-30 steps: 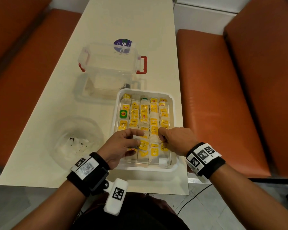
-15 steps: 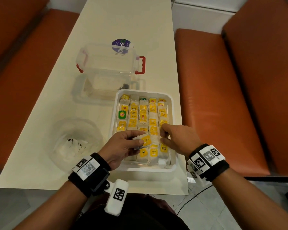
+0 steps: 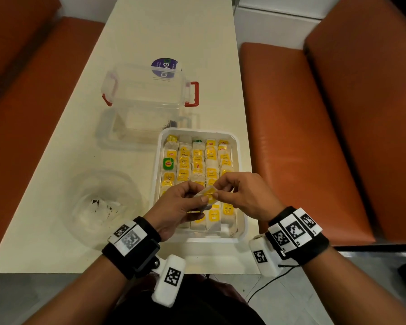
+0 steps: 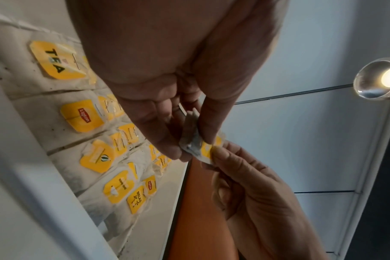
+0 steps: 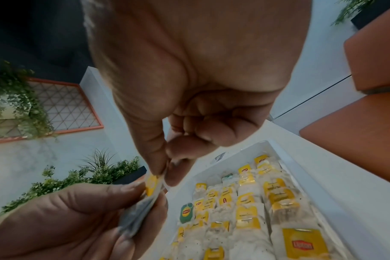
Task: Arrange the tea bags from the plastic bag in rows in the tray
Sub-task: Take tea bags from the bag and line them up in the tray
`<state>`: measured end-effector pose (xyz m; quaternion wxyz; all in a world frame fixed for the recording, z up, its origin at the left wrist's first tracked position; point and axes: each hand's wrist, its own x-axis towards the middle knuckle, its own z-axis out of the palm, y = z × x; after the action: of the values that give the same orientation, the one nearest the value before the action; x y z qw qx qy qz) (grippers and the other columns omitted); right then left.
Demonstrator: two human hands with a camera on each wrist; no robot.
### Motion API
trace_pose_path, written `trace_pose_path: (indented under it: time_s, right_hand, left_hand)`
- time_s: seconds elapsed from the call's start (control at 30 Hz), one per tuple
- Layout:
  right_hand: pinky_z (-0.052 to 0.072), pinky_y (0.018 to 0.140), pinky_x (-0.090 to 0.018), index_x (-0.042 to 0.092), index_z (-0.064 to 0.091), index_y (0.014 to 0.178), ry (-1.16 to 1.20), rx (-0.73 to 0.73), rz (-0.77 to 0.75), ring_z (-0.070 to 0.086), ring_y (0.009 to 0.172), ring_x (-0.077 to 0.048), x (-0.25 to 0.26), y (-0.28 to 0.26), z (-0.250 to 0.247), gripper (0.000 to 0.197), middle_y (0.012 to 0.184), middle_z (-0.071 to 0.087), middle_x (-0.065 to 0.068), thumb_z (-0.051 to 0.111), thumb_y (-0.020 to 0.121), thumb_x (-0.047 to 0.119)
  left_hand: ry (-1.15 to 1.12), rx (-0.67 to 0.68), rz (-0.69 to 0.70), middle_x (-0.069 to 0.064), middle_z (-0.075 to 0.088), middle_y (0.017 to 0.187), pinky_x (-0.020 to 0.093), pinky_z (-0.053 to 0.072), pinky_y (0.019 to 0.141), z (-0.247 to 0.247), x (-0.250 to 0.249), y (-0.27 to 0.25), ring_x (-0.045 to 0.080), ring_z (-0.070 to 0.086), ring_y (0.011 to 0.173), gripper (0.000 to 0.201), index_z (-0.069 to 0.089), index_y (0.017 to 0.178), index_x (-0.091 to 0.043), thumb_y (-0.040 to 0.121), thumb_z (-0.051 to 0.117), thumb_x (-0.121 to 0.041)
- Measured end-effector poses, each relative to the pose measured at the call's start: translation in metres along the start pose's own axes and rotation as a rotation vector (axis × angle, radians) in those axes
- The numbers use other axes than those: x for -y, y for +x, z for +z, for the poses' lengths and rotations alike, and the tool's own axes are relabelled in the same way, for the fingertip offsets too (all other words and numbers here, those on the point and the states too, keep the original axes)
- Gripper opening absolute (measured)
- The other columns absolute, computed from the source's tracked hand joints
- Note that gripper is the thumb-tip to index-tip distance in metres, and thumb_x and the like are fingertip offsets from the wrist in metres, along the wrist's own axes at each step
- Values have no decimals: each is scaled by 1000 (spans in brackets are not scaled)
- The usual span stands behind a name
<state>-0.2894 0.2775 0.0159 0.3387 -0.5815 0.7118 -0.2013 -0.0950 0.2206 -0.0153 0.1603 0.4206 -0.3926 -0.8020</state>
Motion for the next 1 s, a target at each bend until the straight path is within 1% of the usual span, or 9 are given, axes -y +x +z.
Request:
trace_pose_path:
  time_s: [0.1, 0.27, 0.37, 0.47, 0.5, 0.67, 0.77, 0.87, 1.0]
  right_hand:
    - [55, 64, -38, 30, 75, 92, -8, -12, -13, 58, 59, 0, 1, -2, -5, 6, 72, 68, 13, 75, 87, 34]
    - [52, 65, -33, 33, 75, 92, -83, 44, -36, 60, 66, 2, 3, -5, -15, 6, 73, 70, 16, 76, 86, 34]
    - [55, 68, -38, 33, 76, 93, -103, 72, -47, 63, 70, -1, 4, -7, -16, 7, 74, 70, 17, 75, 86, 34]
    - [56, 72, -40, 33, 76, 95, -108, 87, -69, 65, 74, -2, 5, -8, -16, 8, 75, 71, 18, 75, 87, 35]
    - [56, 72, -40, 33, 76, 95, -109, 93, -78, 66, 75, -2, 6, -9, -16, 9, 76, 71, 18, 75, 87, 36]
    - [56, 71, -43, 38, 73, 97, -187, 62, -60, 64, 79, -4, 2, -11, -19, 14, 81, 69, 19, 71, 86, 45]
    - [53, 68, -35, 39, 72, 101, -313, 50, -19, 61, 79, -2, 0, -10, -25, 13, 87, 70, 19, 69, 89, 44]
    - [40, 59, -25, 41, 69, 106, -470, 85, 12, 60, 80, -3, 0, -10, -26, 15, 95, 72, 18, 65, 92, 45]
    - [39, 58, -23, 42, 69, 105, -589, 209, 60, 64, 89, -8, -3, -12, -16, 15, 98, 72, 18, 63, 92, 44]
  left_hand:
    - [190, 57, 35, 2, 71, 99, 30, 55, 74, -1, 0, -2, 16, 70, 92, 28, 66, 113, -13, 87, 75, -15]
    - [547, 33, 142, -6, 72, 80, 34, 47, 70, 0, 4, 0, 7, 60, 69, 18, 75, 94, -19, 80, 82, -27]
    - [508, 66, 149, -8, 74, 87, 30, 47, 68, 4, 5, 0, 5, 60, 70, 25, 73, 102, -25, 79, 84, -25]
    - [545, 64, 169, -16, 63, 63, 28, 42, 65, 6, 6, 0, 0, 52, 57, 8, 73, 89, -23, 85, 78, -19]
    - [553, 57, 175, -16, 63, 64, 27, 41, 64, 7, 7, 0, 0, 52, 57, 9, 73, 89, -22, 84, 78, -16]
    - [513, 2, 173, -10, 73, 102, 26, 49, 66, 4, 5, -4, 10, 66, 78, 27, 70, 107, -28, 82, 80, -22]
    - [482, -66, 190, -8, 71, 94, 27, 51, 64, -4, 1, -8, 9, 64, 78, 14, 71, 99, -26, 87, 76, -25]
    - [480, -85, 217, -6, 69, 86, 28, 49, 63, -14, -4, -16, 8, 63, 73, 6, 70, 96, -25, 90, 72, -25]
    - [455, -115, 244, -8, 68, 81, 27, 49, 61, -25, -9, -28, 8, 63, 71, 4, 70, 95, -23, 91, 71, -25]
